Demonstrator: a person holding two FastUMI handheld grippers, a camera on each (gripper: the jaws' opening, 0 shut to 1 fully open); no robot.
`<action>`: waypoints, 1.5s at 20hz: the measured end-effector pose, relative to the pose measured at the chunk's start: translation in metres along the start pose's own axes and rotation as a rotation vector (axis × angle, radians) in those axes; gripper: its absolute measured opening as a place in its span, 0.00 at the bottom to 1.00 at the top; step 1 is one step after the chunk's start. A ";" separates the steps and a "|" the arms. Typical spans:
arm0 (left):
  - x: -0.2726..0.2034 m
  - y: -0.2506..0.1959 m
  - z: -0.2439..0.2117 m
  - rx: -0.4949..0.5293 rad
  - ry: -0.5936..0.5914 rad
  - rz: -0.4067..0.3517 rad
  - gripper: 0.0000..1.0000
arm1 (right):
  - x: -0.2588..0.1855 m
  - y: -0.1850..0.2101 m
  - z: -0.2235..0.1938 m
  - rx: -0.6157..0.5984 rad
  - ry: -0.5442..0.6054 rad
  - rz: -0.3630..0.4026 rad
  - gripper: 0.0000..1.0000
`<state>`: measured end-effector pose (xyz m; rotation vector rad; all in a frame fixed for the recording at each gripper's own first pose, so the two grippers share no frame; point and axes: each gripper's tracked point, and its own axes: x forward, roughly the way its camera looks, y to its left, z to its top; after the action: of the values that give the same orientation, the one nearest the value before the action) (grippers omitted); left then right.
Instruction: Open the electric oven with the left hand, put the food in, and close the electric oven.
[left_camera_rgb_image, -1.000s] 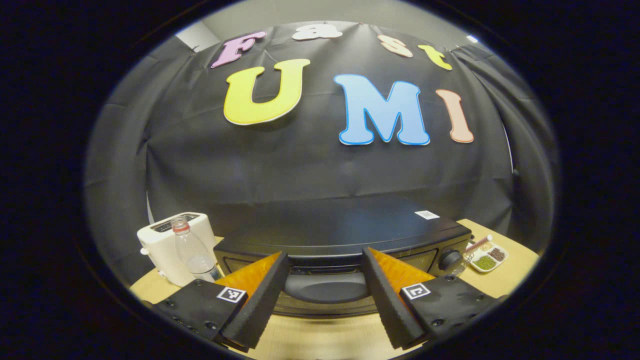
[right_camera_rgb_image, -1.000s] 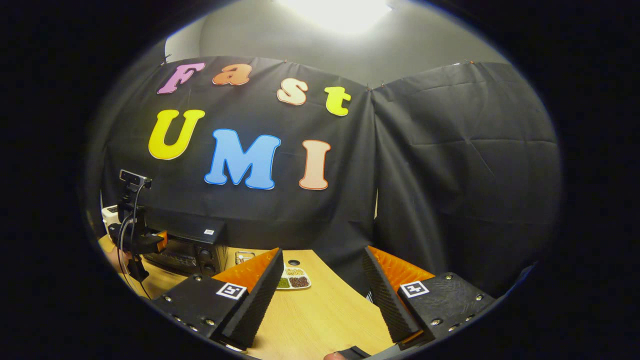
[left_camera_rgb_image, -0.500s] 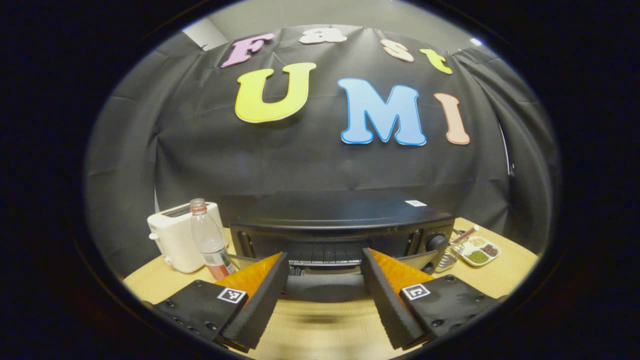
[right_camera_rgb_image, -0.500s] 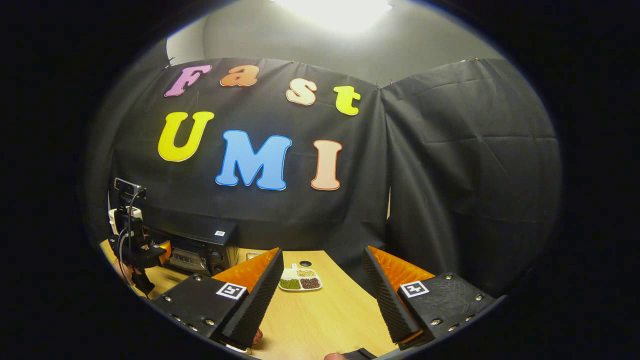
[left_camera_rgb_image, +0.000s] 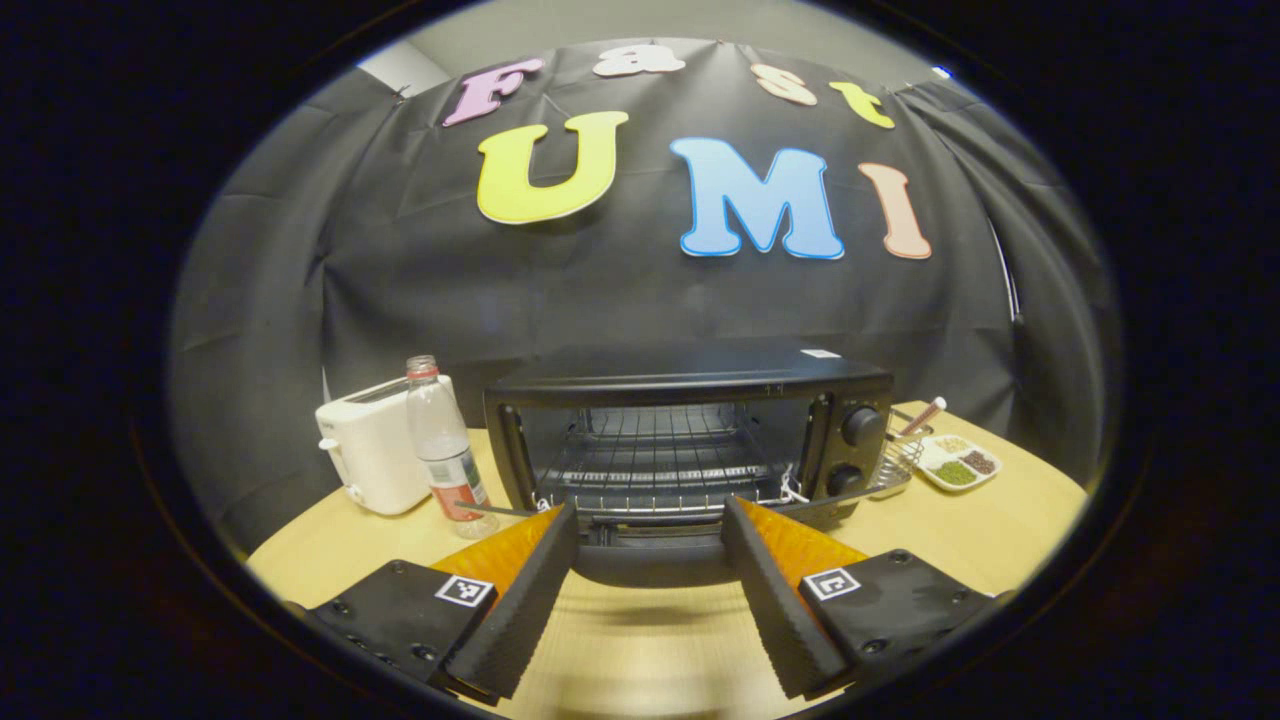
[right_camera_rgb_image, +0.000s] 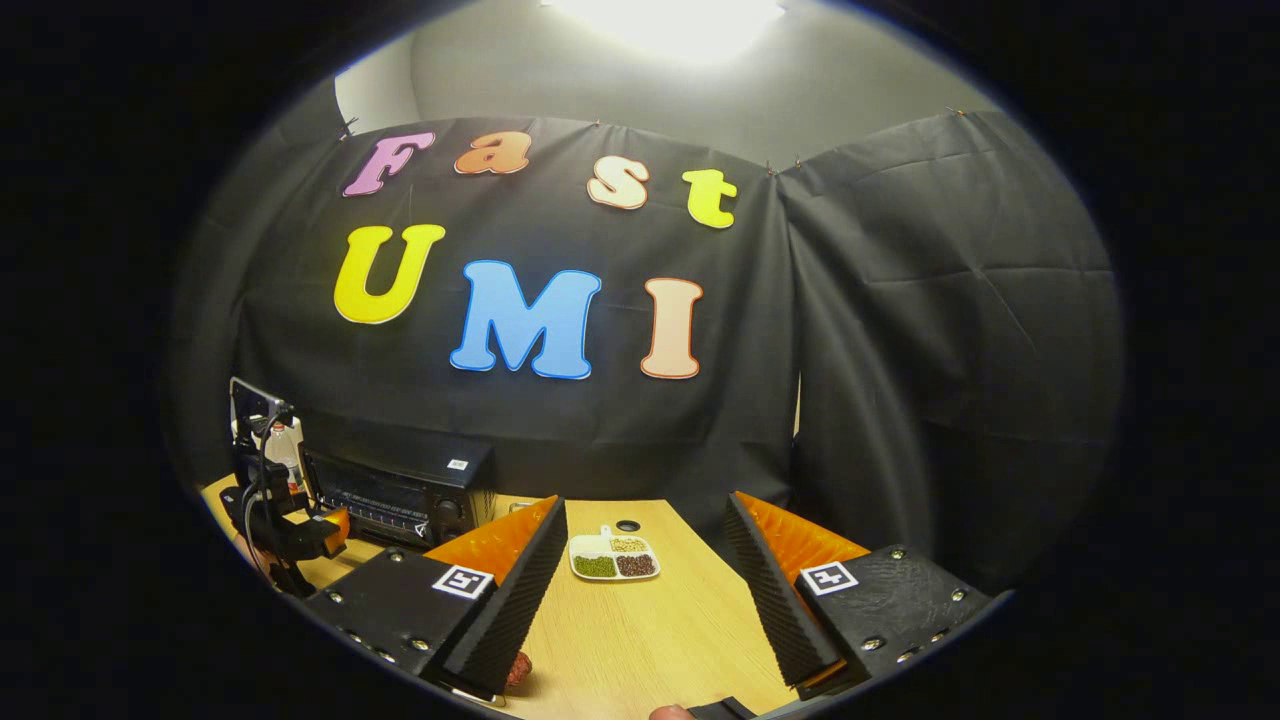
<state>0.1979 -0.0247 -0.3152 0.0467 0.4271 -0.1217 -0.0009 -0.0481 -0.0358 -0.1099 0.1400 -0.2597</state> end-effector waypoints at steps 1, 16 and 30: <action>-0.002 0.000 -0.004 -0.001 0.008 0.001 1.00 | 0.000 0.000 -0.001 -0.001 0.003 0.003 0.96; -0.024 -0.006 -0.085 -0.024 0.195 -0.011 0.97 | -0.001 0.015 -0.021 -0.006 0.075 0.076 0.92; -0.069 -0.006 -0.024 0.000 0.083 -0.039 0.97 | 0.006 0.041 -0.051 0.065 0.176 0.198 0.96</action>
<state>0.1247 -0.0216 -0.3087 0.0435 0.5111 -0.1585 0.0071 -0.0145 -0.0921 -0.0080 0.3152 -0.0754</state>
